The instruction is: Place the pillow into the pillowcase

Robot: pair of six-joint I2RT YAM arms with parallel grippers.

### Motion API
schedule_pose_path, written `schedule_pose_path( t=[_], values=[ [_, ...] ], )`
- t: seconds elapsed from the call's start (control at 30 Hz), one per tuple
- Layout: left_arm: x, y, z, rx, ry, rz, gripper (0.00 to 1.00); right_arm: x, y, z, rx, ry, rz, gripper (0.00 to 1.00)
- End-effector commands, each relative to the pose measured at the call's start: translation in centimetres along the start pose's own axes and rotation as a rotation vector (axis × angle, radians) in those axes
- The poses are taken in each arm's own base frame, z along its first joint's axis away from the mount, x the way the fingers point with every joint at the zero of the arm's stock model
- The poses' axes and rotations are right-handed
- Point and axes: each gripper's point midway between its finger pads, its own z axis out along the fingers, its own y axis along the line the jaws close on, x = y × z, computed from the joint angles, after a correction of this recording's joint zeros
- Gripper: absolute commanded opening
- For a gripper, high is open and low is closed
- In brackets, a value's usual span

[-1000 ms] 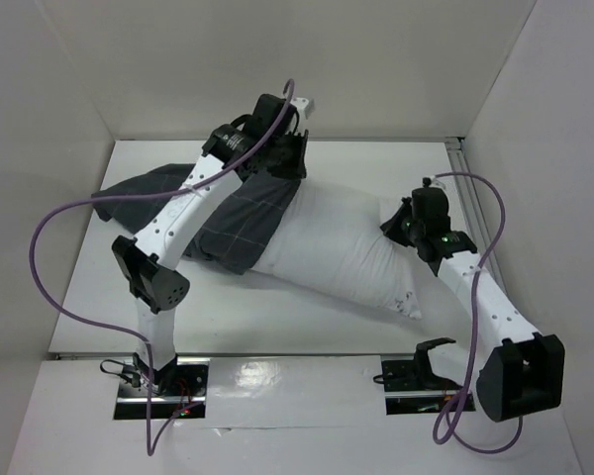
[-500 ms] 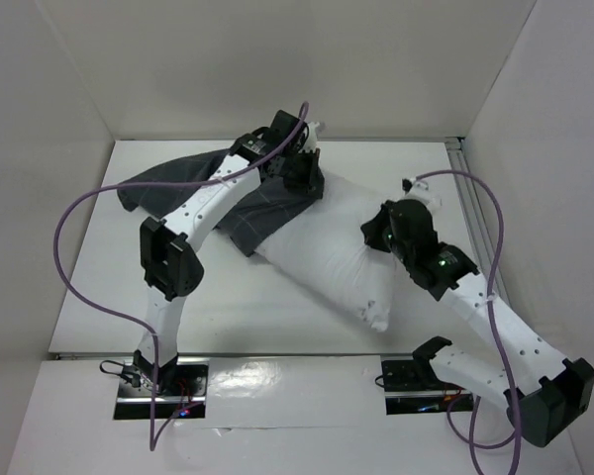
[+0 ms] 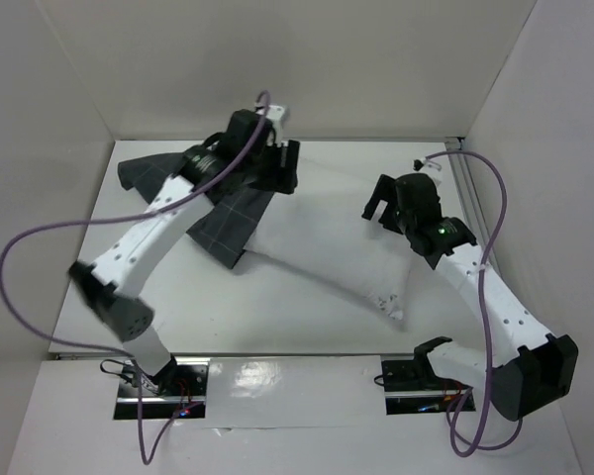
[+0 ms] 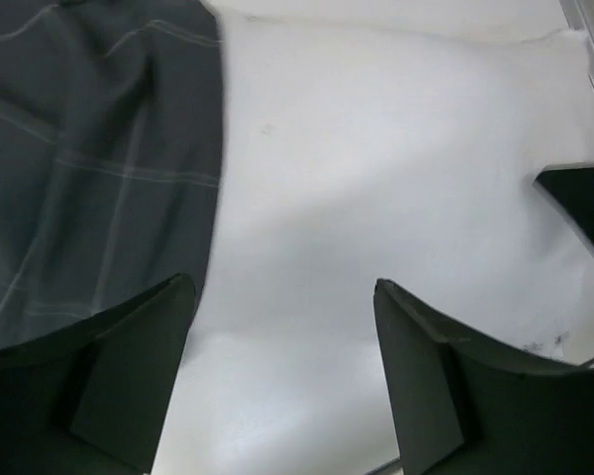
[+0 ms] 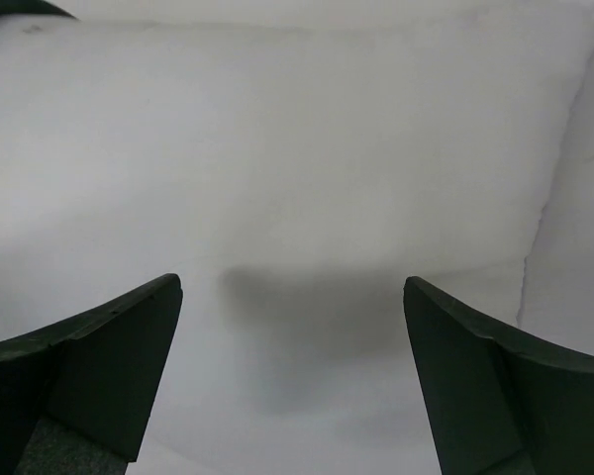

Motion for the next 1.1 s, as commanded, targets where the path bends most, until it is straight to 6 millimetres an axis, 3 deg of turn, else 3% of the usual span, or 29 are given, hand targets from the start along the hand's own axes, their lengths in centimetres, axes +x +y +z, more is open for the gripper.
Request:
schedule_pose_path(
  t=[0.0,0.07,0.1,0.2,0.23,0.27,0.3,0.33,0.43,0.47,0.57,0.7,0.73,0.8,0.83,1.03,1.07],
  values=[
    [0.1,4.6,-6.2,-0.155,-0.160,-0.015,0.87,-6.6,1.9,-3.2,-0.044,-0.170,-0.022,1.00],
    [2.0,6.5,-6.4,-0.216,-0.174,-0.082,0.89,-8.1,1.8,-4.3,-0.041,-0.209,-0.039,1.00],
    [5.6,7.9,-5.0,-0.258,-0.104,-0.099,0.87,-8.9,2.0,-5.1,-0.053,-0.232,-0.045,1.00],
    [9.4,8.7,-5.2,-0.268,-0.087,-0.202,0.88,-10.5,3.1,-6.2,-0.093,-0.262,-0.075,1.00],
    [12.3,9.7,-4.4,-0.304,-0.041,-0.220,0.88,-10.9,3.8,-6.1,-0.117,-0.256,-0.091,1.00],
    [13.5,10.0,-4.3,-0.305,-0.042,-0.235,0.88,-10.5,4.6,-6.1,-0.143,-0.237,-0.133,1.00],
    [13.2,9.8,-4.7,-0.278,-0.103,-0.269,0.87,-10.3,5.1,-6.1,-0.171,-0.223,-0.159,1.00],
    [16.2,10.3,-3.7,-0.281,-0.052,-0.260,0.87,-9.9,6.2,-6.1,-0.209,-0.206,-0.184,1.00],
    [19.9,10.8,-2.5,-0.294,-0.002,-0.345,0.87,-7.3,8.7,-5.6,-0.275,-0.104,-0.273,1.00],
    [20.3,10.8,-2.0,-0.292,-0.009,-0.368,0.87,-5.8,9.5,-5.2,-0.281,-0.059,-0.305,1.00],
    [24.3,12.2,-0.8,-0.368,0.027,-0.473,0.89,-3.7,10.4,-4.7,-0.293,0.002,-0.370,1.00],
    [25.4,12.7,0.6,-0.362,-0.033,-0.528,0.89,-0.7,10.8,-4.4,-0.290,0.069,-0.436,1.00],
    [24.3,12.6,1.0,-0.342,-0.093,-0.542,0.87,-0.6,10.6,-4.4,-0.285,0.077,-0.449,1.00],
    [24.5,13.1,1.5,-0.343,-0.130,-0.554,0.87,-0.1,10.2,-4.3,-0.276,0.092,-0.455,1.00],
    [23.0,13.0,1.8,-0.317,-0.184,-0.575,0.86,-0.1,9.9,-4.4,-0.268,0.087,-0.455,1.00],
    [22.8,15.4,3.9,-0.387,-0.210,-0.559,0.84,-0.2,9.0,-5.0,-0.248,0.085,-0.458,1.00],
    [23.6,15.9,4.6,-0.409,-0.188,-0.557,0.83,0.0,8.8,-5.0,-0.243,0.093,-0.462,1.00]
  ],
)
